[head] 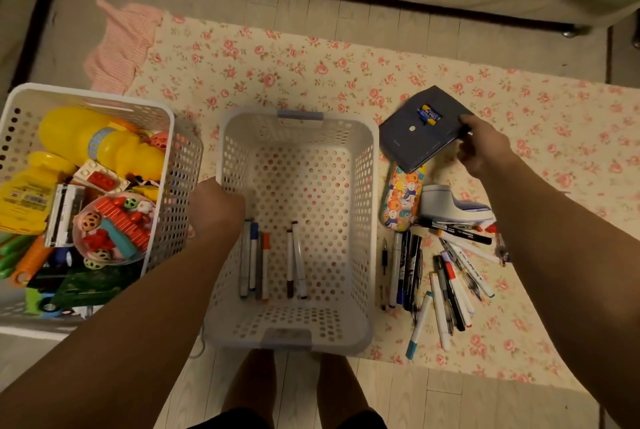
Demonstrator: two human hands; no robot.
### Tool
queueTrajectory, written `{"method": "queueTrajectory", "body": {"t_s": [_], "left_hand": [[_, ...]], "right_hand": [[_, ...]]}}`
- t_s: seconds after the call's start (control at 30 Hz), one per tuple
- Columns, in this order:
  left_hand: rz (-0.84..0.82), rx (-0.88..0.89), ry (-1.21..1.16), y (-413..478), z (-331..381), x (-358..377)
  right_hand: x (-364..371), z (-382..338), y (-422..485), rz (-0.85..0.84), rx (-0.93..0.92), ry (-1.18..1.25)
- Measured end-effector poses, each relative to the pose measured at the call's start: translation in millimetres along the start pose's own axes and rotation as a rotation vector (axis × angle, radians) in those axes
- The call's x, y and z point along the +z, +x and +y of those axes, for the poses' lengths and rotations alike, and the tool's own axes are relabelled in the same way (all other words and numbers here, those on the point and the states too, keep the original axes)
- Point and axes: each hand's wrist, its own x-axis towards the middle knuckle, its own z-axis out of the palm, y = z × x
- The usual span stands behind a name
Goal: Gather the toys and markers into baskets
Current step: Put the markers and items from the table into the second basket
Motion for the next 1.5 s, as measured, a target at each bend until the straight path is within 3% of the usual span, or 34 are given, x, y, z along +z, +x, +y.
{"method": "queueTrajectory", "body": {"t_s": [0.4,0.53,0.73,0.97,1.3,1.5], "left_hand": [[-0.033,0.005,-0.032,-2,1,-6],[-0.042,0.012,-0.015,-3,2,-8],[-0.048,0.014,-0.029,-2,0,-6],[-0.042,0.015,-0.051,-1,-3,-5],[-0.046,0.02,-0.044,2,-6,-3],[-0.045,0.012,-0.034,4,-8,0]], "right_hand": [[-3,-47,-107,-0.111,-0.548,0.187],[5,-54,-143,-0.24,-0.691,0.15],[26,-42,-190,-0.431,-0.895,-0.23],[47,6,-206,-0.597,-0.92,-0.66],[68,77,-169,-0.66,-1.437,-1.045],[80,100,-163,-0.644,-1.374,-1.354]]}}
